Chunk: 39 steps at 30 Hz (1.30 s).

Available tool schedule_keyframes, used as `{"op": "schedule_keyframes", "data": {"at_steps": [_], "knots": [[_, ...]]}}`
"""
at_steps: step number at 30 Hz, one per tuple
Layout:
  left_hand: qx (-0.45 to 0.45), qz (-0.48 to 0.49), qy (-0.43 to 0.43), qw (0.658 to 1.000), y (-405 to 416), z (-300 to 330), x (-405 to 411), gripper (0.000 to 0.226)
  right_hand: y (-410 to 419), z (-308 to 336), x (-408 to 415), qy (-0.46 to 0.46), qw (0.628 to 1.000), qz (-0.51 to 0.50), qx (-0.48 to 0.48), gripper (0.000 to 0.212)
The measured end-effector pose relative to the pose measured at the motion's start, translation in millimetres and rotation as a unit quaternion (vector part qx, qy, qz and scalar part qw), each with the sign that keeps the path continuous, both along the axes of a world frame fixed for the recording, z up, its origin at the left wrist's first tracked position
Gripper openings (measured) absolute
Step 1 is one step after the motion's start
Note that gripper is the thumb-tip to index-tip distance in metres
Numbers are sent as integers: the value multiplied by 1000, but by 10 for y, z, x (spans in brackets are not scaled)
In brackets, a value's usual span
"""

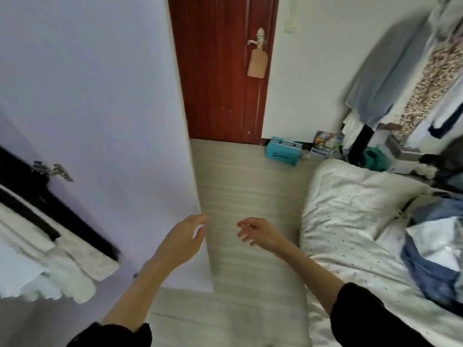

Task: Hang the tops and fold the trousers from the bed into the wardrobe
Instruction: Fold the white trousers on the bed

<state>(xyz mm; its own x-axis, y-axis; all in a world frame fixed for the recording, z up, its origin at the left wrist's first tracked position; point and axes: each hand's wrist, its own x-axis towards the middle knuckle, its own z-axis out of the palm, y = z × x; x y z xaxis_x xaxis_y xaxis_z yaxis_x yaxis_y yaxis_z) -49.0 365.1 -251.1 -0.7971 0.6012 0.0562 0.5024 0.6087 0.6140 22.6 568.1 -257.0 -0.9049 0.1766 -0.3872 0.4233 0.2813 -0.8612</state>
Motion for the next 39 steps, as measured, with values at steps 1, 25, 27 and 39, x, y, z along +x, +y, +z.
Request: {"op": "schedule_keyframes", "data": {"at_steps": [1, 25, 27, 39], "knots": [[4, -38, -2, 999, 311, 9, 62, 24, 254, 3, 174, 1, 999, -42, -8, 27], [-65, -475, -59, 876, 5932, -750, 1556, 35, 4586, -463, 2965, -93, 835, -514, 171, 29], [-69, -506, -73, 856, 6402, -887, 1618, 35, 4956, -496, 3054, -119, 810, -542, 191, 31], [-133, -660, 60, 737, 8319, -1442, 2018, 55, 6772, -805, 3264, -264, 681, -587, 349, 92]]}}
